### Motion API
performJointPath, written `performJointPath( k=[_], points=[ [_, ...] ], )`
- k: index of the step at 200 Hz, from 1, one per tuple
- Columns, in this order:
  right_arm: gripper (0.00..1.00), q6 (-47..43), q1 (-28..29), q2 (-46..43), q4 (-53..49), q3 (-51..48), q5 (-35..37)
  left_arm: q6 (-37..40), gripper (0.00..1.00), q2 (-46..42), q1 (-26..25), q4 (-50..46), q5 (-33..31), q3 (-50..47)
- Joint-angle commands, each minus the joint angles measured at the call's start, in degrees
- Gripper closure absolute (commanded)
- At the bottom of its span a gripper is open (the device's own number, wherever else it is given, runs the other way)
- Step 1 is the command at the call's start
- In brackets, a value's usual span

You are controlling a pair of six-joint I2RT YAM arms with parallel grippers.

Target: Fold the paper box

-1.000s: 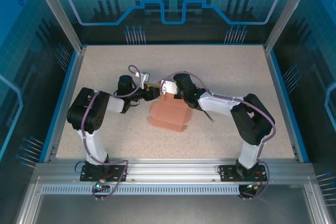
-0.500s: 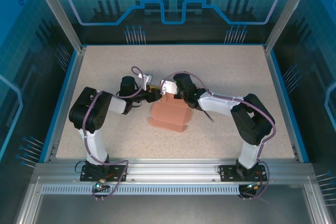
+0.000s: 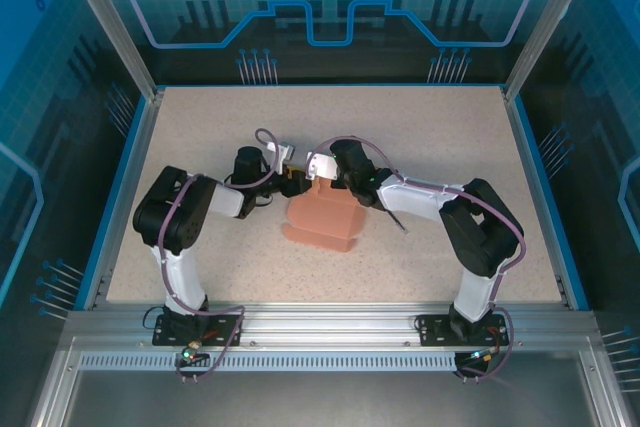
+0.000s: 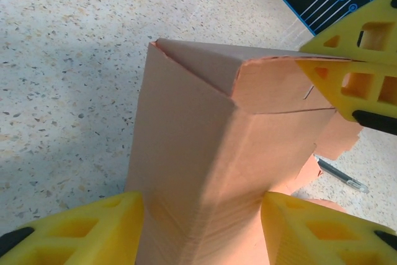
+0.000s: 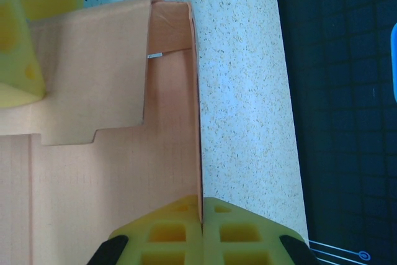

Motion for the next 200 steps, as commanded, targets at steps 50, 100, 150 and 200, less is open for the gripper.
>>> performJointPath(
  k=[50, 100, 150, 200],
  points=[
    [1.0, 0.76, 0.15, -1.16, -1.04, 1.29, -1.46, 2.07, 0.36, -0.33, -0.82, -0.29, -4.38, 0.29],
    [1.0, 0.32, 0.15, -1.57, -0.26, 1.38, 0.16, 0.52, 0.35, -0.95, -0.82, 2.24, -1.15, -1.11],
    [1.0, 0.94, -0.45, -3.29, -1.86, 2.21, -0.86, -1.11, 0.39, -0.59, 0.21, 4.74, 2.55, -1.41],
    [1.0, 2.02, -1.79, -3.88, -7.07, 4.12, -4.07, -2.61, 0.39, -0.29, 2.17, 6.83, 4.74, -1.7]
  ],
)
